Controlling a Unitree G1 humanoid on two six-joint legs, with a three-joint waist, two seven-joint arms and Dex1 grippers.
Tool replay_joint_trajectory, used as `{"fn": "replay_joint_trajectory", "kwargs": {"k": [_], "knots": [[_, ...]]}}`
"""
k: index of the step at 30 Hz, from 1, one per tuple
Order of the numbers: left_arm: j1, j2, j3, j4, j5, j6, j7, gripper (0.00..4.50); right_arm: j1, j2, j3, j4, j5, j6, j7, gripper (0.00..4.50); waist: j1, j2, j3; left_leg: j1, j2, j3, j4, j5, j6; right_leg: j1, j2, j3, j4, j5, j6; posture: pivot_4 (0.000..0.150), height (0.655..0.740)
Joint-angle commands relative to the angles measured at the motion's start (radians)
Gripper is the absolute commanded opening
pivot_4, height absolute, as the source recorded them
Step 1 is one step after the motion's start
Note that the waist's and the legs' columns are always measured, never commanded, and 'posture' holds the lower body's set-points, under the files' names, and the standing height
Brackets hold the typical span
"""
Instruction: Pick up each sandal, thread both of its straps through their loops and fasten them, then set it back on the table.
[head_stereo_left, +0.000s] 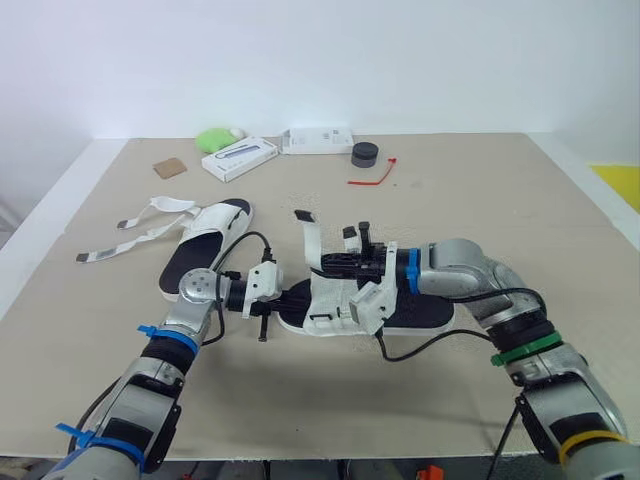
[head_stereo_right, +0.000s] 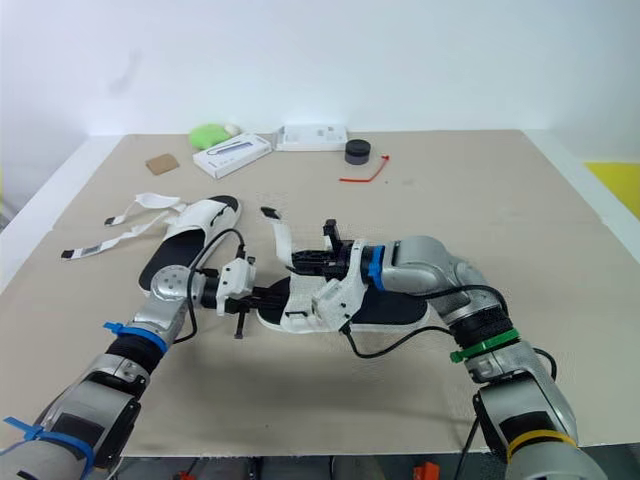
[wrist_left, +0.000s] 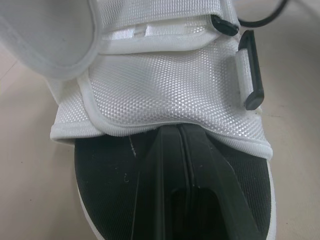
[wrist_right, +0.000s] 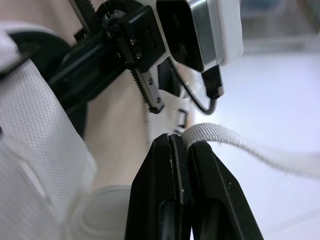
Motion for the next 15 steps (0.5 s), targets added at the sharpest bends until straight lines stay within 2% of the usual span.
{"fn": "replay_joint_trajectory", "kwargs": {"k": [1,5,7,11,15], "knots": [[0.066,0.014,-0.098,0.149,0.14,0.041,-0.013,0.0,-0.024,-0.028,-0.062,-0.026,-0.034,-0.095,-0.139,0.05,0.007,-0.001,0.0,0.0,0.0,0.0,0.0,0.0,0.0,0.0,0.0,0.0,0.0,0.0,0.0,0.15,0.74],[0.059,0.01,-0.099,0.159,0.141,0.037,-0.017,0.0,0.012,-0.051,-0.055,-0.035,-0.058,-0.119,-0.196,1.42,0.011,-0.001,0.0,0.001,0.0,0.0,-0.001,0.0,0.0,0.001,0.0,0.001,0.0,0.0,-0.001,0.15,0.74],[0.056,0.009,-0.1,0.164,0.142,0.034,-0.02,0.0,0.023,-0.063,-0.049,-0.043,-0.055,-0.116,-0.204,2.28,0.01,-0.002,0.0,0.004,0.0,0.0,-0.001,0.0,0.0,0.005,0.0,0.001,0.0,-0.001,-0.001,0.15,0.74],[0.047,0.006,-0.099,0.175,0.145,0.029,-0.02,0.0,0.053,-0.122,-0.02,-0.08,0.027,-0.095,-0.146,4.35,0.01,-0.002,0.0,0.008,0.0,0.0,-0.001,0.0,0.0,0.008,0.0,0.001,0.0,-0.001,-0.002,0.15,0.74],[0.043,0.004,-0.098,0.182,0.147,0.025,-0.019,0.0,0.095,-0.219,0.004,-0.164,0.179,-0.011,-0.019,4.35,0.01,-0.002,0.0,0.008,0.0,0.001,0.0,0.0,0.0,0.008,0.0,0.002,0.0,-0.001,-0.002,0.15,0.74]]}}
